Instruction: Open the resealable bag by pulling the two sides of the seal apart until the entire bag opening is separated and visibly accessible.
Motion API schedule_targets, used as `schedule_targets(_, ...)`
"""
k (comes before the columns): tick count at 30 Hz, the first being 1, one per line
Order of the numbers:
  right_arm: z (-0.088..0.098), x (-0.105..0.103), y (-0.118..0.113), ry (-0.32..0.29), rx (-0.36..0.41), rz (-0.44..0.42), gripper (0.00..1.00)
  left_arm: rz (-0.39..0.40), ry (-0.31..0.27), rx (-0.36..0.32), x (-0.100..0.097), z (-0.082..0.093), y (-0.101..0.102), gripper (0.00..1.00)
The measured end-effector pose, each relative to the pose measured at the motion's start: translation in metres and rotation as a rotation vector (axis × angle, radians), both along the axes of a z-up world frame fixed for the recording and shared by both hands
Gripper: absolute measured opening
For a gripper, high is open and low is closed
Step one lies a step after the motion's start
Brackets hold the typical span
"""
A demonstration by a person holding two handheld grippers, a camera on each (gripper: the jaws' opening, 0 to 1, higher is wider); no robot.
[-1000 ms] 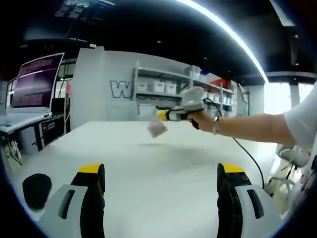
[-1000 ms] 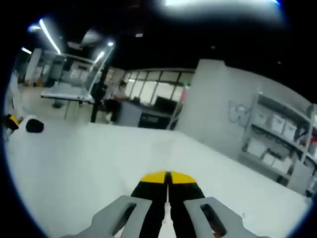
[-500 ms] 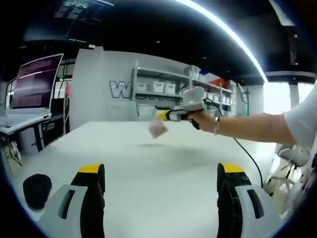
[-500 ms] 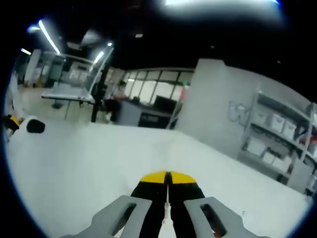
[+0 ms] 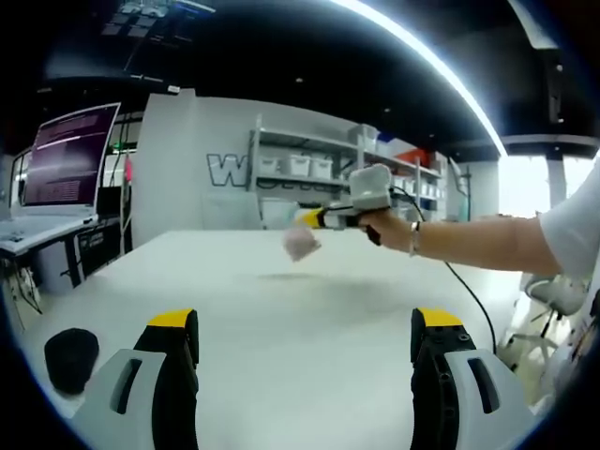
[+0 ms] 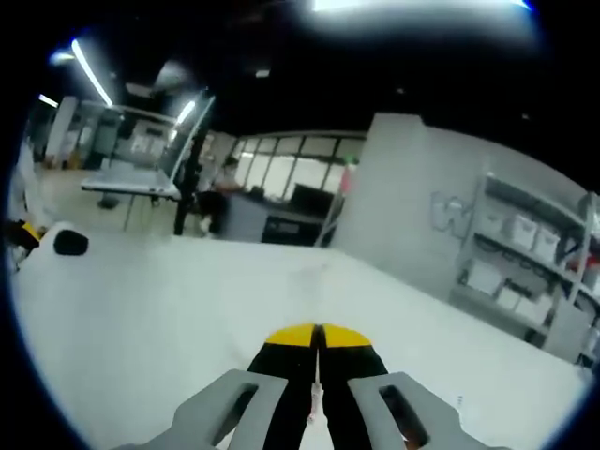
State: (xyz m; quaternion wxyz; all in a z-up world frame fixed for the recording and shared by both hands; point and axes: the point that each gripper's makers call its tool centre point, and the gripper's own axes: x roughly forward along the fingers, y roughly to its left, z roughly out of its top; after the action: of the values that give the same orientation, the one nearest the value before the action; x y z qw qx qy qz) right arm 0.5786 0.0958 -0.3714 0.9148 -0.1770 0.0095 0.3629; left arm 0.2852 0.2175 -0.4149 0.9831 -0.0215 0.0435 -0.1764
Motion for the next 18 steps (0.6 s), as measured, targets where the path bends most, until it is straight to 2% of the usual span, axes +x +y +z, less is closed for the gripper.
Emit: schedule_targets(18, 0.0000, -0.0096, -0.0089, 0.008, 0.022, -0.007, 0.00, -0.003, -0.006, 0.001, -0.0038, 0.0023, -0.0018, 0.92)
